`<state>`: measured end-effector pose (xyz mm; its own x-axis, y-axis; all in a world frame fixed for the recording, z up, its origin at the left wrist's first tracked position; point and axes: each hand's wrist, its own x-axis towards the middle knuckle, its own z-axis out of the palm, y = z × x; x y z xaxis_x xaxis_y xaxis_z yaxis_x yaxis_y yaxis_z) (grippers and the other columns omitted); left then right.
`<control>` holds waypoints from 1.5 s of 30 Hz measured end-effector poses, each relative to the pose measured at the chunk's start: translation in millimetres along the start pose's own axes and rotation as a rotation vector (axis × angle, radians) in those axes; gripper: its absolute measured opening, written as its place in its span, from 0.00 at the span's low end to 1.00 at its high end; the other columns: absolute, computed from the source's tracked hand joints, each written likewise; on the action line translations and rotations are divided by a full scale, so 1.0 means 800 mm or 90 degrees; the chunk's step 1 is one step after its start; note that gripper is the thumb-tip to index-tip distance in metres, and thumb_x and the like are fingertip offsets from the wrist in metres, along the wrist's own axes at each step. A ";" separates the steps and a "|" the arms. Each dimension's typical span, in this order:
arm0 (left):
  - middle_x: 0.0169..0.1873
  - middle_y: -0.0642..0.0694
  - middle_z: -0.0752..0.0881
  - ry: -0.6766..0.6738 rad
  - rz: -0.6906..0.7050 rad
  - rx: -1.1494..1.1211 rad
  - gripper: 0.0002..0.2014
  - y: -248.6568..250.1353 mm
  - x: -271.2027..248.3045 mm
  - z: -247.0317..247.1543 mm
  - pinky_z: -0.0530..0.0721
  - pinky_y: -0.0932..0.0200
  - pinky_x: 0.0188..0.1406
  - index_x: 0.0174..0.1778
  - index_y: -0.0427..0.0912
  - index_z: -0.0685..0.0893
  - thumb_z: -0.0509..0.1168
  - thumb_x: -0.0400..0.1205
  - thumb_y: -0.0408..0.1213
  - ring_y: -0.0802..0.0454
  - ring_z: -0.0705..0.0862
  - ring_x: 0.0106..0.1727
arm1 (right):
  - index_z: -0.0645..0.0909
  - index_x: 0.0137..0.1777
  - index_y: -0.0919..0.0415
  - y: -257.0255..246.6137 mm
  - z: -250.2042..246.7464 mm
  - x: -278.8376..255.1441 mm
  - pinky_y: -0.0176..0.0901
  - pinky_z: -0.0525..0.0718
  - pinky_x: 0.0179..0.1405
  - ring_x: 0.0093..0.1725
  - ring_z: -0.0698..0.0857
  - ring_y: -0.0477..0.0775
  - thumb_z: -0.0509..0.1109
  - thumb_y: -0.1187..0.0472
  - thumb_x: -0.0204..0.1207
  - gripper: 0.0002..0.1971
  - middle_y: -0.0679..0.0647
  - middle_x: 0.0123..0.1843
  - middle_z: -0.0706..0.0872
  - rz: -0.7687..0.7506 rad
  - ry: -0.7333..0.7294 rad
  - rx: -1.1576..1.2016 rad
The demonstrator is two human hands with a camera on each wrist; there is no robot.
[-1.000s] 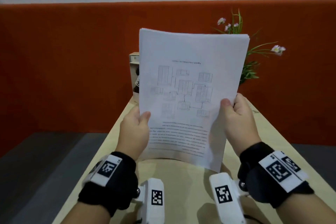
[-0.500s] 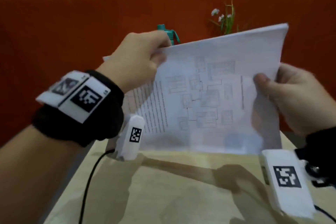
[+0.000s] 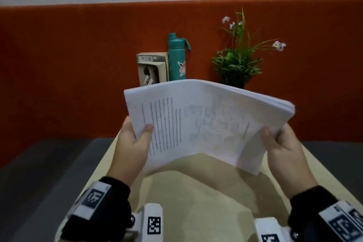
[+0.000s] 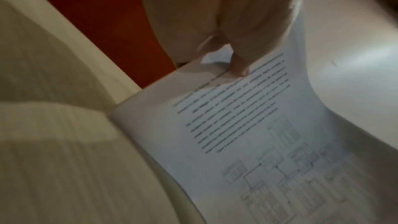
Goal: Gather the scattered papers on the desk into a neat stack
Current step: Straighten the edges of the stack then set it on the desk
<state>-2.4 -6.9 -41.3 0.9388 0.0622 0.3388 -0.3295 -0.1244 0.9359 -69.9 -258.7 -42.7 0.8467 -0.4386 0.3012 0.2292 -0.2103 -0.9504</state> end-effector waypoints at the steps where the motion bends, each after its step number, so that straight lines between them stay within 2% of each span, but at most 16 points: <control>1: 0.52 0.51 0.87 0.008 -0.008 0.000 0.11 -0.003 -0.002 0.002 0.88 0.45 0.51 0.59 0.54 0.78 0.60 0.86 0.34 0.48 0.88 0.57 | 0.76 0.58 0.39 0.000 0.002 0.000 0.42 0.79 0.52 0.55 0.81 0.36 0.57 0.60 0.86 0.12 0.35 0.55 0.82 -0.003 -0.001 -0.007; 5: 0.51 0.53 0.86 0.049 0.033 -0.036 0.11 0.009 0.009 0.002 0.87 0.49 0.49 0.50 0.57 0.76 0.58 0.87 0.32 0.53 0.88 0.53 | 0.74 0.54 0.41 -0.015 0.001 0.017 0.41 0.79 0.49 0.54 0.82 0.40 0.56 0.62 0.87 0.12 0.36 0.53 0.82 -0.044 0.043 0.003; 9: 0.51 0.52 0.84 -0.027 -0.069 0.111 0.10 -0.007 0.003 -0.002 0.84 0.47 0.56 0.60 0.50 0.72 0.56 0.87 0.31 0.50 0.84 0.57 | 0.74 0.56 0.50 0.002 0.003 0.009 0.52 0.80 0.57 0.59 0.80 0.52 0.55 0.62 0.87 0.08 0.41 0.54 0.82 0.037 0.017 -0.084; 11: 0.55 0.48 0.85 -0.035 -0.071 0.199 0.12 -0.009 0.005 -0.006 0.82 0.49 0.56 0.62 0.48 0.76 0.57 0.86 0.29 0.45 0.84 0.61 | 0.76 0.49 0.52 0.002 0.000 0.010 0.50 0.79 0.49 0.58 0.80 0.57 0.56 0.62 0.86 0.08 0.48 0.52 0.83 0.059 0.024 -0.182; 14: 0.53 0.49 0.89 -0.027 -0.081 0.249 0.16 0.017 0.015 -0.022 0.86 0.54 0.48 0.65 0.47 0.78 0.63 0.83 0.28 0.48 0.88 0.56 | 0.82 0.56 0.56 -0.020 -0.015 0.024 0.47 0.77 0.46 0.54 0.83 0.60 0.62 0.63 0.83 0.08 0.54 0.51 0.85 0.033 0.045 -0.324; 17: 0.47 0.49 0.90 -0.097 -0.129 0.322 0.24 0.043 0.015 -0.040 0.86 0.54 0.45 0.71 0.54 0.75 0.68 0.81 0.30 0.50 0.90 0.50 | 0.84 0.57 0.51 -0.041 -0.033 0.029 0.47 0.81 0.42 0.46 0.86 0.57 0.66 0.61 0.81 0.09 0.52 0.47 0.89 0.050 -0.039 -0.414; 20: 0.46 0.48 0.88 -0.189 -0.216 0.432 0.30 0.048 0.004 -0.050 0.84 0.58 0.38 0.77 0.55 0.72 0.70 0.79 0.32 0.52 0.87 0.47 | 0.85 0.49 0.51 -0.044 -0.043 0.014 0.50 0.88 0.43 0.41 0.88 0.54 0.70 0.61 0.79 0.04 0.53 0.42 0.90 0.172 -0.155 -0.454; 24: 0.41 0.42 0.89 -0.306 -0.302 0.428 0.27 0.031 -0.021 -0.058 0.87 0.52 0.37 0.72 0.53 0.80 0.69 0.79 0.26 0.47 0.88 0.40 | 0.85 0.62 0.61 -0.022 -0.045 -0.011 0.46 0.85 0.41 0.44 0.87 0.56 0.72 0.62 0.78 0.13 0.53 0.46 0.89 0.268 -0.252 -0.531; 28: 0.29 0.48 0.88 -0.325 -0.295 0.426 0.23 0.013 -0.033 -0.056 0.81 0.68 0.24 0.68 0.47 0.85 0.69 0.78 0.23 0.58 0.84 0.26 | 0.83 0.66 0.65 -0.012 -0.042 -0.015 0.50 0.83 0.50 0.49 0.85 0.58 0.72 0.62 0.78 0.17 0.53 0.48 0.86 0.268 -0.244 -0.577; 32: 0.29 0.49 0.87 -0.331 -0.321 0.442 0.22 0.004 -0.032 -0.052 0.83 0.64 0.33 0.68 0.42 0.86 0.70 0.78 0.24 0.53 0.85 0.33 | 0.85 0.60 0.69 -0.008 -0.037 -0.007 0.55 0.83 0.59 0.52 0.84 0.62 0.72 0.64 0.77 0.14 0.59 0.48 0.85 0.281 -0.228 -0.607; 34: 0.31 0.49 0.88 -0.340 -0.319 0.467 0.21 0.000 -0.031 -0.051 0.85 0.63 0.36 0.68 0.42 0.86 0.70 0.78 0.25 0.52 0.87 0.36 | 0.84 0.60 0.74 -0.002 -0.036 -0.006 0.58 0.82 0.60 0.55 0.85 0.67 0.72 0.64 0.77 0.15 0.68 0.54 0.88 0.285 -0.224 -0.626; 36: 0.31 0.48 0.88 -0.345 -0.320 0.491 0.20 -0.003 -0.029 -0.050 0.86 0.62 0.37 0.66 0.40 0.86 0.71 0.78 0.25 0.52 0.87 0.36 | 0.84 0.60 0.74 0.005 -0.037 -0.008 0.57 0.84 0.57 0.56 0.85 0.68 0.72 0.64 0.76 0.16 0.70 0.59 0.88 0.287 -0.224 -0.651; 38: 0.32 0.46 0.88 -0.352 -0.313 0.539 0.16 -0.007 -0.027 -0.049 0.86 0.58 0.38 0.61 0.36 0.89 0.73 0.76 0.28 0.49 0.87 0.36 | 0.88 0.56 0.69 0.008 -0.035 -0.011 0.51 0.84 0.51 0.52 0.85 0.65 0.72 0.63 0.76 0.12 0.65 0.53 0.90 0.283 -0.224 -0.671; 40: 0.41 0.41 0.92 -0.381 -0.306 0.617 0.15 -0.009 -0.023 -0.048 0.89 0.51 0.44 0.57 0.32 0.89 0.74 0.75 0.34 0.45 0.89 0.43 | 0.88 0.56 0.67 0.008 -0.032 -0.012 0.47 0.81 0.49 0.53 0.85 0.63 0.72 0.61 0.75 0.13 0.63 0.54 0.89 0.284 -0.228 -0.708; 42: 0.51 0.38 0.92 -0.431 -0.293 0.731 0.17 0.001 -0.021 -0.041 0.87 0.49 0.52 0.56 0.32 0.88 0.73 0.76 0.39 0.43 0.89 0.51 | 0.83 0.63 0.68 0.004 -0.029 -0.009 0.48 0.80 0.54 0.61 0.82 0.66 0.73 0.57 0.75 0.20 0.65 0.65 0.83 0.287 -0.246 -0.790; 45: 0.68 0.38 0.84 -0.470 -0.191 0.893 0.27 0.035 -0.012 -0.018 0.80 0.51 0.63 0.72 0.35 0.78 0.71 0.79 0.44 0.42 0.82 0.67 | 0.73 0.72 0.64 -0.016 -0.018 -0.003 0.54 0.77 0.62 0.68 0.75 0.70 0.71 0.57 0.74 0.27 0.66 0.72 0.69 0.184 -0.232 -0.853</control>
<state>-22.1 3.4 -17.3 0.9271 -0.1648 -0.3367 -0.1767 -0.9843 -0.0046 -82.1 -267.7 -30.6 0.9062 -0.4054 -0.1205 -0.4187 -0.9002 -0.1202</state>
